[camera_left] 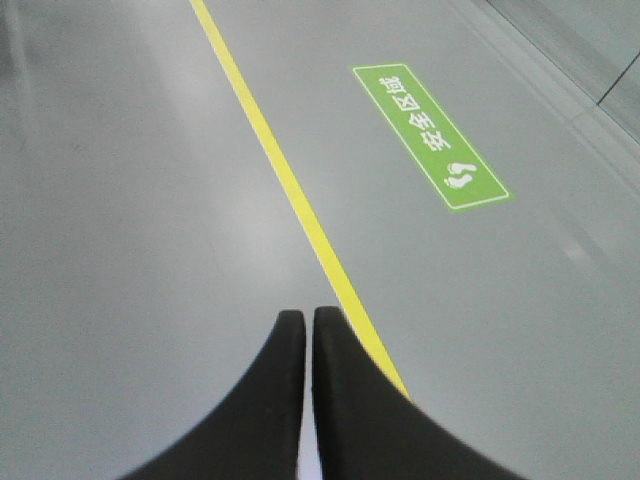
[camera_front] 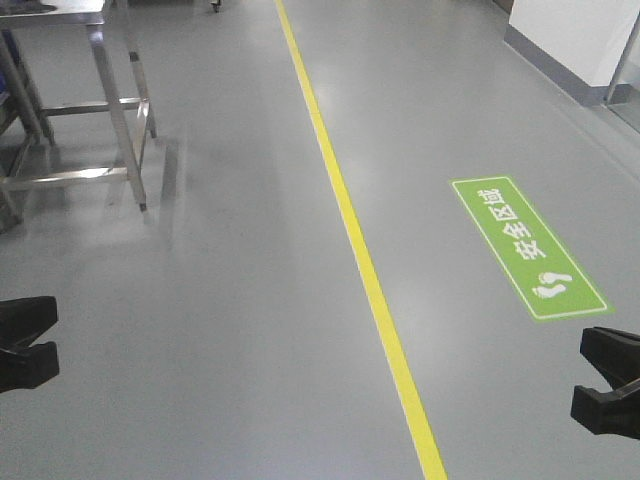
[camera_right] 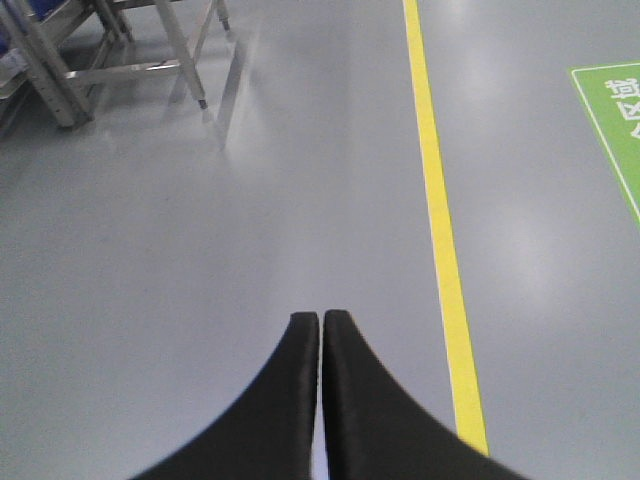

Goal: Move and align brake pads A on conveyor
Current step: 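Drive along the yellow floor line toward the steel table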

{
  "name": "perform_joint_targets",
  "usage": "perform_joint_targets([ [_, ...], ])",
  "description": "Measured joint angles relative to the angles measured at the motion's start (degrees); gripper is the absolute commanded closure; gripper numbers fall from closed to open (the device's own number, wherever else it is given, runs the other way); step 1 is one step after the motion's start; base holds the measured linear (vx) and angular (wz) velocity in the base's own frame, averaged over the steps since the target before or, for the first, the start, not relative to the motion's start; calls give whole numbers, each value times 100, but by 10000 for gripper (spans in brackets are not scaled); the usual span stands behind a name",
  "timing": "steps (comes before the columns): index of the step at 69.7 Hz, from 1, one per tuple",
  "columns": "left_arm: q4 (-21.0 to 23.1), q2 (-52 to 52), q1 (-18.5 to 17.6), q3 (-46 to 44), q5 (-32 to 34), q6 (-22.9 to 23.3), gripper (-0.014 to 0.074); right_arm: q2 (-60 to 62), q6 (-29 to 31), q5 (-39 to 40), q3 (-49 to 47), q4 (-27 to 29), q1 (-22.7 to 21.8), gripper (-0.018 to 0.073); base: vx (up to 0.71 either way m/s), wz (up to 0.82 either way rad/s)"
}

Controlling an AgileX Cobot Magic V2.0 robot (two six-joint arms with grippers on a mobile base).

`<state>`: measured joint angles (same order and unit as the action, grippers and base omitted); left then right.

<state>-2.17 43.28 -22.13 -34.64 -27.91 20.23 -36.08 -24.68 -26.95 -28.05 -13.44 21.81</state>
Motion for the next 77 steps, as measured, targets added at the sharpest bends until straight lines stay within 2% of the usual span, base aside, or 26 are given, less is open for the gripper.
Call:
perform_joint_targets([
  [77, 0, 0, 0, 0, 0, 0, 604, 0, 0, -13, 0, 0, 0, 569, 62, -1],
])
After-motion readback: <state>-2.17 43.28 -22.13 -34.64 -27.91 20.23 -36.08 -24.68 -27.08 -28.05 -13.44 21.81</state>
